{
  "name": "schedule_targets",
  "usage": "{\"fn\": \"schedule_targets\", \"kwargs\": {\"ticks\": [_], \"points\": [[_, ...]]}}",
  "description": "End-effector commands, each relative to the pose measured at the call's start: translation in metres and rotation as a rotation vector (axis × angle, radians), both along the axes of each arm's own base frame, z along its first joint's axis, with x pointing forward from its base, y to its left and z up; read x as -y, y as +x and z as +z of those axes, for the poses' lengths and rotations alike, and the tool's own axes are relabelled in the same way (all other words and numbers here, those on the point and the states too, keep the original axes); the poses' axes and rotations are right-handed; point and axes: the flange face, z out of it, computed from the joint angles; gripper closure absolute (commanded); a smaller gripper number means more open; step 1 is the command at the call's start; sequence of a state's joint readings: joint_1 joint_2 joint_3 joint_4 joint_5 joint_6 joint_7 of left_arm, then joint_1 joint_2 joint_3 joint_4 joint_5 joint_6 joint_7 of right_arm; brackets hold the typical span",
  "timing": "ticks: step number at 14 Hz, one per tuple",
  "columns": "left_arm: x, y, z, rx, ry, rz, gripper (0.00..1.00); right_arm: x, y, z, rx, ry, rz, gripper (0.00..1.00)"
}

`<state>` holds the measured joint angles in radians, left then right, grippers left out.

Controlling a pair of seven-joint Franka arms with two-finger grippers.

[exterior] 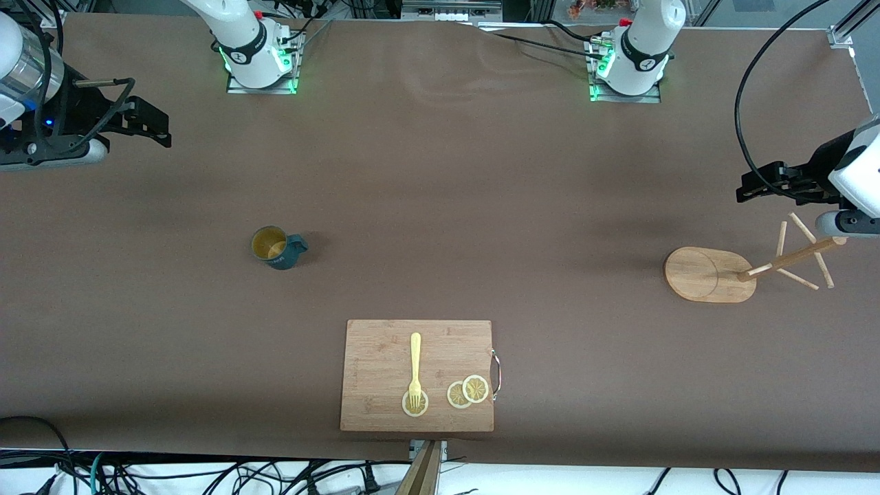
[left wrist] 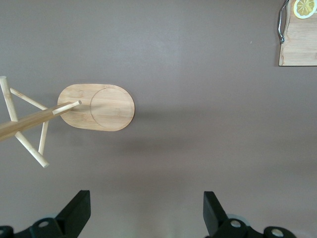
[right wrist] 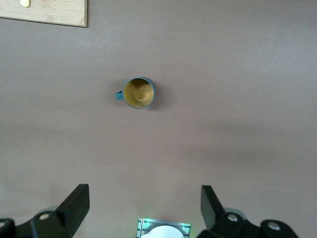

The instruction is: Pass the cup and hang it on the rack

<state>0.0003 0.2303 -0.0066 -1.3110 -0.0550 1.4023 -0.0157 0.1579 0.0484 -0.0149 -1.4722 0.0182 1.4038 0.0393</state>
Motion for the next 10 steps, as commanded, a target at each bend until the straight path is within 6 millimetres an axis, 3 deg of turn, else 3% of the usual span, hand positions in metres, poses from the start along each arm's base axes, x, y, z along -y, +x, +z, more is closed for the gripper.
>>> {"fn": "schedule_targets", "kwargs": {"ticks": [1, 10], "points": [[-0.0018, 0.0027, 0.0058, 0.006, -0.012, -0.012, 0.0, -0.0021, -0.0022, 0.0054, 0.007, -0.001, -0.037, 0.0], [-0.0016, 0.0027, 0.0059, 0.007, -0.013, -0.012, 0.0, -0.0009, 0.0006, -0.0002, -0.004, -0.016, -0.03, 0.01]]}}
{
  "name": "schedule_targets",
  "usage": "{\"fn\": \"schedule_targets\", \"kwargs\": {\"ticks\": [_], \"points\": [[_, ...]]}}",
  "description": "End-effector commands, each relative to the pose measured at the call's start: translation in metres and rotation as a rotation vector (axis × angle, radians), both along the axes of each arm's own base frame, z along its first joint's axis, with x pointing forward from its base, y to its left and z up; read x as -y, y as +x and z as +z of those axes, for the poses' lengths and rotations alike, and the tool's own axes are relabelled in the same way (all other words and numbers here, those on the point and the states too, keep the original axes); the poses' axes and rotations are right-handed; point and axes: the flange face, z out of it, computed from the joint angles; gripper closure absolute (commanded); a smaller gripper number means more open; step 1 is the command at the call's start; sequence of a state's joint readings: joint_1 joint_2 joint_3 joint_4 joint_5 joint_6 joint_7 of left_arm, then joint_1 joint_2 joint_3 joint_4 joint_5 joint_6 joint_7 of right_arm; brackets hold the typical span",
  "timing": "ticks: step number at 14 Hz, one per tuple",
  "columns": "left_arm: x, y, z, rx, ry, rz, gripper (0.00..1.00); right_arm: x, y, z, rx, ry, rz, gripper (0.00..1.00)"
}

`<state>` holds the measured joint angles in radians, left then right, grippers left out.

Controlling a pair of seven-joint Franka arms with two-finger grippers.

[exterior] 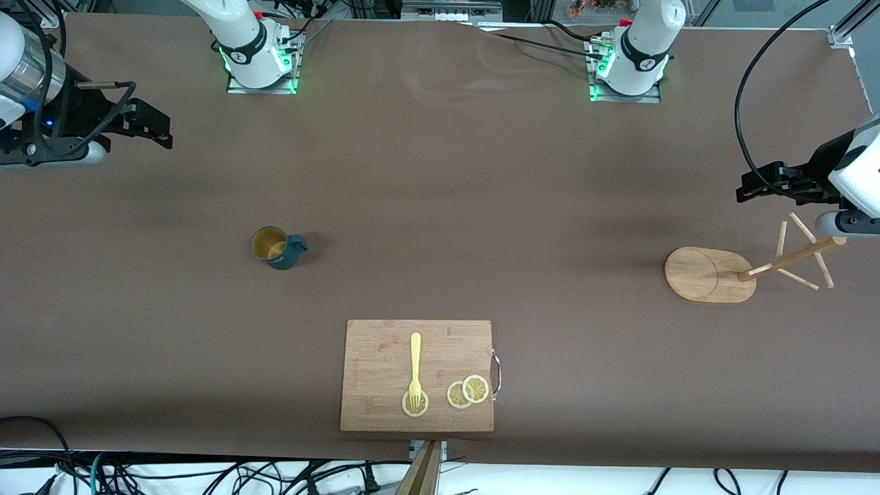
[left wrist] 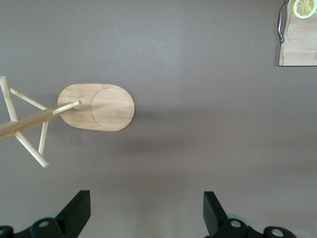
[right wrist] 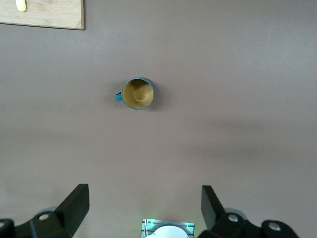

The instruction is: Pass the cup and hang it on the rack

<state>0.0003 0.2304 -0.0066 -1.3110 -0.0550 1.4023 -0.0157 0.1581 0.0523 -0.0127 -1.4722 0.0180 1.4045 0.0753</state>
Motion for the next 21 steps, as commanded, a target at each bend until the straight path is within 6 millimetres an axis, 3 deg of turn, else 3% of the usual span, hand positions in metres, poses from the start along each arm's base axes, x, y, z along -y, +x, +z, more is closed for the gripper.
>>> {"fn": "schedule_targets", "kwargs": {"ticks": [1, 17, 21], "points": [[-0.002, 0.003, 0.006, 0.007, -0.013, -0.012, 0.0, 0.001, 0.0, 0.001, -0.004, -0.011, 0.012, 0.0], [-0.002, 0.003, 0.005, 0.005, -0.013, -0.012, 0.0, -0.003, 0.004, -0.005, -0.003, -0.005, 0.041, 0.0], [-0.002, 0.003, 0.006, 0.008, -0.013, -0.01, 0.0, -0.003, 0.007, -0.015, -0.009, -0.005, 0.068, 0.0]]}}
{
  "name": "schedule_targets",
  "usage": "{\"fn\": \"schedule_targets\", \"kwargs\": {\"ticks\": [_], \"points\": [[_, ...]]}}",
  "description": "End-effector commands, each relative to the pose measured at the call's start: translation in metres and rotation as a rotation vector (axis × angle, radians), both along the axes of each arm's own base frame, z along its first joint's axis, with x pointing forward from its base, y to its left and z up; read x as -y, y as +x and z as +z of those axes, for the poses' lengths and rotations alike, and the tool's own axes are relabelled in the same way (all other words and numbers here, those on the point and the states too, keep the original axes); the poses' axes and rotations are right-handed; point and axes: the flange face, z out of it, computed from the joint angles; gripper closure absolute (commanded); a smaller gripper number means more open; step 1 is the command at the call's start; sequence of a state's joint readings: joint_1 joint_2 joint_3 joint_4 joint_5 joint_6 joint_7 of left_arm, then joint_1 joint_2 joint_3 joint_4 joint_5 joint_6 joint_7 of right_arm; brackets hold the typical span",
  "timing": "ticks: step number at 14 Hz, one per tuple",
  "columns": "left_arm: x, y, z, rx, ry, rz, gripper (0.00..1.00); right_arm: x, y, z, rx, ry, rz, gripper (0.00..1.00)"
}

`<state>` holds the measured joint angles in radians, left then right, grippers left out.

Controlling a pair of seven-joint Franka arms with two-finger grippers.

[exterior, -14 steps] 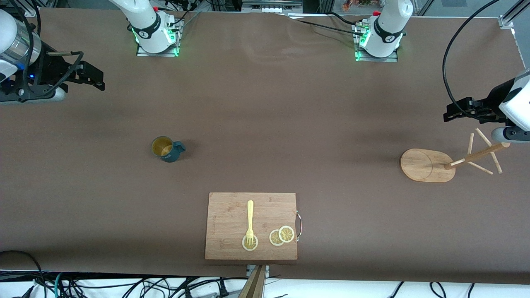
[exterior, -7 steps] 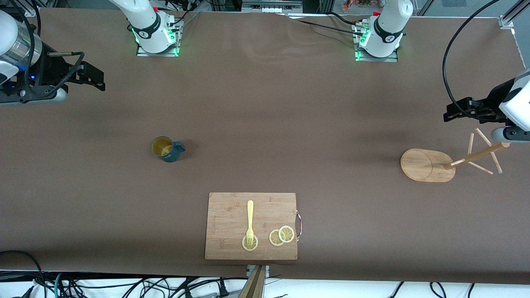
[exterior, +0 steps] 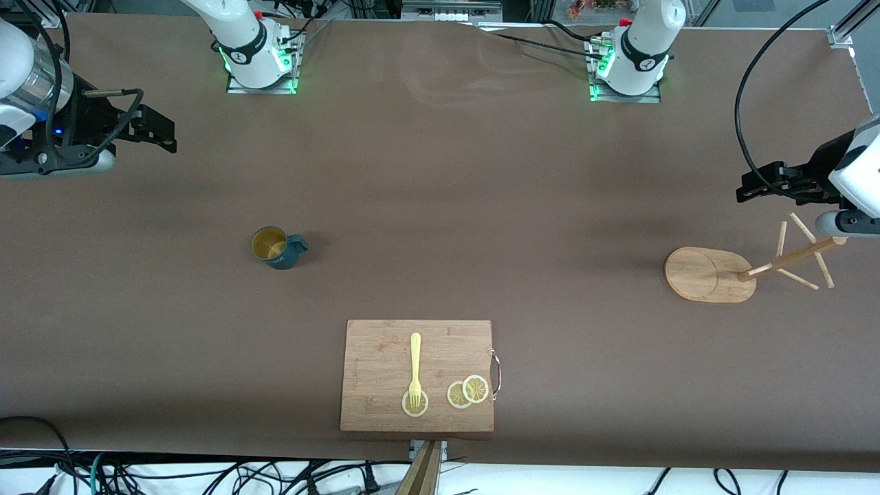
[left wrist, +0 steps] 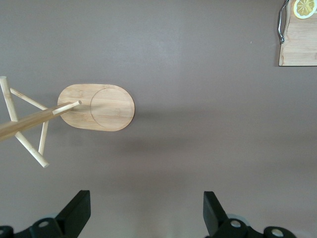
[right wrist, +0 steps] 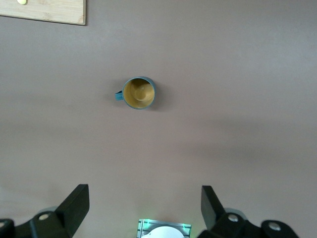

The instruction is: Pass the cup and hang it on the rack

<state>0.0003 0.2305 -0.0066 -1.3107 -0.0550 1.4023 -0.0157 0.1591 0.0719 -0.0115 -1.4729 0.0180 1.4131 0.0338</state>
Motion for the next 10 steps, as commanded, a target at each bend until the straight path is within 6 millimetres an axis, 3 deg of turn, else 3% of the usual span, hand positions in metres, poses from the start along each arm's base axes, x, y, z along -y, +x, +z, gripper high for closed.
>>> {"fn": "schedule_targets", "kwargs": {"ticks": [1, 2, 6, 10], "points": [[-0.002, 0.003, 0.005, 0.006, -0.013, -0.01, 0.0, 0.0, 0.002, -0.013, -0.006, -0.009, 0.024, 0.0], [-0.002, 0.003, 0.006, 0.006, -0.013, -0.01, 0.0, 0.0, 0.0, -0.024, -0.017, -0.009, 0.024, 0.0], [-0.002, 0.003, 0.006, 0.008, -0.013, -0.01, 0.0, 0.004, 0.004, -0.105, 0.0, 0.001, 0.009, 0.0], [-0.002, 0.003, 0.006, 0.008, -0.013, -0.01, 0.0, 0.004, -0.003, -0.17, 0.041, 0.006, 0.008, 0.0]]}}
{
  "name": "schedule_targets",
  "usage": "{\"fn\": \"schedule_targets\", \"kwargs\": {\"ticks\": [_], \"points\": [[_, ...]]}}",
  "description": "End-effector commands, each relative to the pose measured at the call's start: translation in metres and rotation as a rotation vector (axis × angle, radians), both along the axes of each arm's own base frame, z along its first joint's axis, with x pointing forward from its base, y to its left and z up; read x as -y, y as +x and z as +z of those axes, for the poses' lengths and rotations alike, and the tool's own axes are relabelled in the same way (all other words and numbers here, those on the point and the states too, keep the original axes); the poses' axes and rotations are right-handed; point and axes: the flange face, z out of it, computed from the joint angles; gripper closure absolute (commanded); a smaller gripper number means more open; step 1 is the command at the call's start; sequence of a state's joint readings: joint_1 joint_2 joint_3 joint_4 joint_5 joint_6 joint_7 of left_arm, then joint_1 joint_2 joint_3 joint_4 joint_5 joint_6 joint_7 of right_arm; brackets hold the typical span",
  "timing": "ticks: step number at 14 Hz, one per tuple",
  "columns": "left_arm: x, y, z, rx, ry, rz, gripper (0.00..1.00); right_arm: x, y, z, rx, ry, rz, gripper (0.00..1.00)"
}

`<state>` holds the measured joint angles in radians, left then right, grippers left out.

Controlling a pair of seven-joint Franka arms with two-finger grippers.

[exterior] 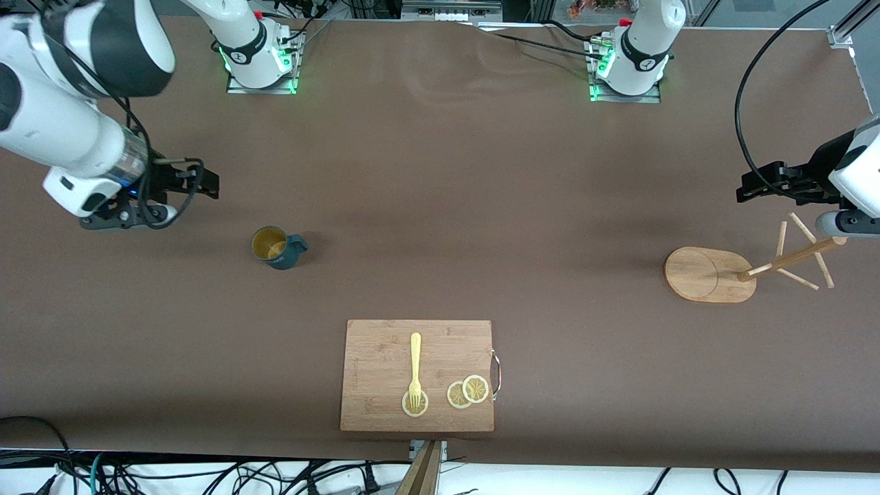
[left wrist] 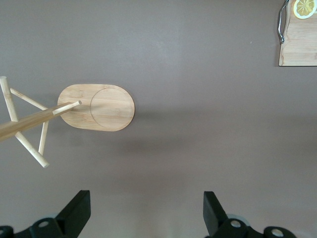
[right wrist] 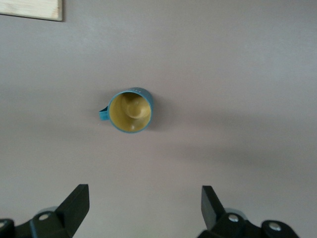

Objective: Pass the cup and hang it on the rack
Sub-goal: 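Reach the right gripper down to the teal mug's rim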

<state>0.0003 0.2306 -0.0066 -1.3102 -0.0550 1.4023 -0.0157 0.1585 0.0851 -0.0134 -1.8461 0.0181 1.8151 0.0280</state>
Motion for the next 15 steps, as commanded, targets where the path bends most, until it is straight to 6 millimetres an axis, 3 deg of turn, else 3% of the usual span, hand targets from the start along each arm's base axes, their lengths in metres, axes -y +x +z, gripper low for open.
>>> {"fn": "schedule_targets", "kwargs": {"ticks": [1, 4, 6, 11, 15], "points": [[-0.002, 0.003, 0.006, 0.006, -0.013, -0.01, 0.0, 0.006, -0.02, -0.04, 0.041, 0.005, 0.01, 0.01], [-0.002, 0.003, 0.006, 0.006, -0.013, -0.01, 0.0, 0.009, -0.039, -0.111, 0.074, 0.007, 0.007, 0.0], [-0.002, 0.003, 0.005, 0.006, -0.013, -0.01, 0.0, 0.008, -0.039, -0.151, 0.087, 0.007, 0.009, 0.01], [-0.002, 0.003, 0.005, 0.004, -0.013, -0.009, 0.0, 0.003, -0.027, -0.199, 0.096, 0.008, 0.011, 0.01], [-0.004, 0.003, 0.005, 0.004, -0.011, -0.009, 0.0, -0.005, -0.008, -0.214, 0.102, 0.011, 0.013, 0.01]]}}
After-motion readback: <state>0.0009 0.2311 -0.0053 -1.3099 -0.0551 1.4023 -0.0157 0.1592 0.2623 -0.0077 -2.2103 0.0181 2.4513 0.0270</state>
